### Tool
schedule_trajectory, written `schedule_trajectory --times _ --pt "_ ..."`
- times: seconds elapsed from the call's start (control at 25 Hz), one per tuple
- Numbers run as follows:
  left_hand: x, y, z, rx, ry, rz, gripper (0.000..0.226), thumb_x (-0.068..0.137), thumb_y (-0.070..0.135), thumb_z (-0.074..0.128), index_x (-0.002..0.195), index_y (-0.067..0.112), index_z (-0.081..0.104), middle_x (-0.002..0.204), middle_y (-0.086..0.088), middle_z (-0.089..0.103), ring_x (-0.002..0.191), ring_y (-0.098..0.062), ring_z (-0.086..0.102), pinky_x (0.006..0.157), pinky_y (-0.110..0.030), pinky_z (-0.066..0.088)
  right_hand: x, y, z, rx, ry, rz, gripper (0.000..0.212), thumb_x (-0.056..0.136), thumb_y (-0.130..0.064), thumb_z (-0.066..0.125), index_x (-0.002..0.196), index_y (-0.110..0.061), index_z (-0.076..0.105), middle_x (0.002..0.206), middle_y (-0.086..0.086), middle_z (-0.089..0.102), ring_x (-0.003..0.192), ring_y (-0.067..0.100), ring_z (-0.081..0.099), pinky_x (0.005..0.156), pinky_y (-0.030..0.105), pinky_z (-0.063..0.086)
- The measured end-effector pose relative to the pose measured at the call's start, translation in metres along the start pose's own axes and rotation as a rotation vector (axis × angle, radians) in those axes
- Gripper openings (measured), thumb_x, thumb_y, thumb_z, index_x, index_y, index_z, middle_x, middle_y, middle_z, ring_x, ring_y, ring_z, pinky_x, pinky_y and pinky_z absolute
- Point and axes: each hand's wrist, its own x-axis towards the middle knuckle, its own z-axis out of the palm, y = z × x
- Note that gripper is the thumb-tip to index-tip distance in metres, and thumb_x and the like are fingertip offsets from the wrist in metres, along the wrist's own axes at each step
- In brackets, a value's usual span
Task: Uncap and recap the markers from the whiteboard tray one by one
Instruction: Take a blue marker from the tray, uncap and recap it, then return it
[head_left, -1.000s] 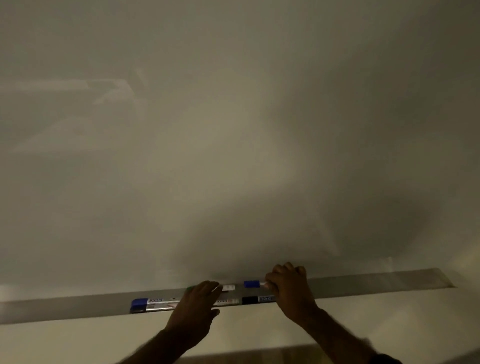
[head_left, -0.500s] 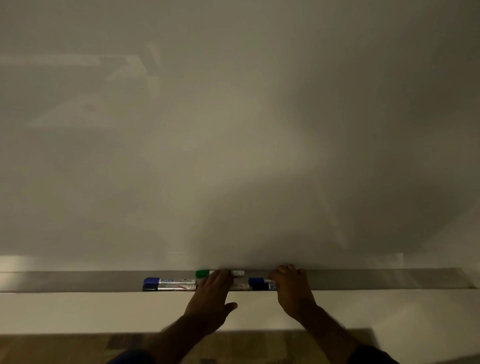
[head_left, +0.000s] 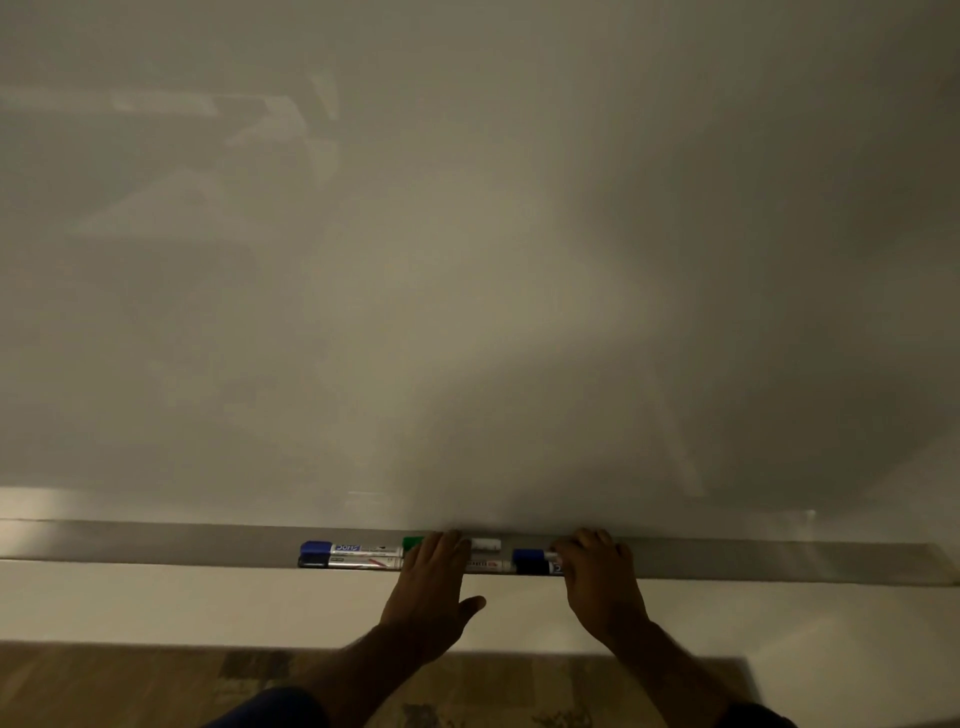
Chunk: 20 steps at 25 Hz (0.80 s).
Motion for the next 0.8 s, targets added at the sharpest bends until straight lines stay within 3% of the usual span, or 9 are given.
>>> schedule_trajectory --times 0.2,0.36,0.56,0.8 --pt "-0.004 0.000 0.004 0.007 -0.022 0.004 0.075 0.083 0.058 0.049 0.143 0.020 0.024 0.148 0.001 0.032 0.136 -0.019 0.026 0.115 -0.036 0.018 0.002 -0.007 0.002 -0.001 -0.046 0.028 0.036 0.090 -0.016 0.050 0.123 -0.031 0.054 0.119 -0.001 0.055 0.113 0.023 0.045 0.093 0.038 0.036" --pt "-0.006 -0.001 0.003 0.008 -0.051 0.000 0.078 0.086 0.056 0.048 0.146 0.018 0.015 0.156 -0.001 0.022 0.143 -0.021 0.016 0.118 -0.038 0.011 0.005 -0.015 0.005 0.003 -0.066 0.024 0.041 0.088 -0.012 0.052 0.125 -0.030 0.052 0.121 0.000 0.053 0.115 0.023 0.043 0.094 0.037 0.036" --pt "-0.013 -0.003 0.001 0.016 -0.102 -0.011 0.082 0.089 0.054 0.046 0.147 0.018 0.002 0.160 -0.002 0.003 0.146 -0.022 0.000 0.117 -0.038 0.003 0.007 -0.021 0.005 0.037 -0.048 0.031 0.029 0.091 -0.018 0.055 0.118 -0.026 0.057 0.116 0.002 0.056 0.110 0.022 0.046 0.092 0.034 0.039" --pt "-0.014 -0.004 0.001 -0.011 -0.130 -0.006 0.084 0.089 0.052 0.047 0.147 0.018 -0.004 0.159 -0.002 -0.005 0.145 -0.021 -0.010 0.115 -0.037 -0.002 0.007 -0.023 0.001 0.124 0.008 0.082 0.019 0.096 -0.024 0.047 0.110 -0.022 0.060 0.114 0.002 0.058 0.104 0.019 0.049 0.089 0.030 0.043"
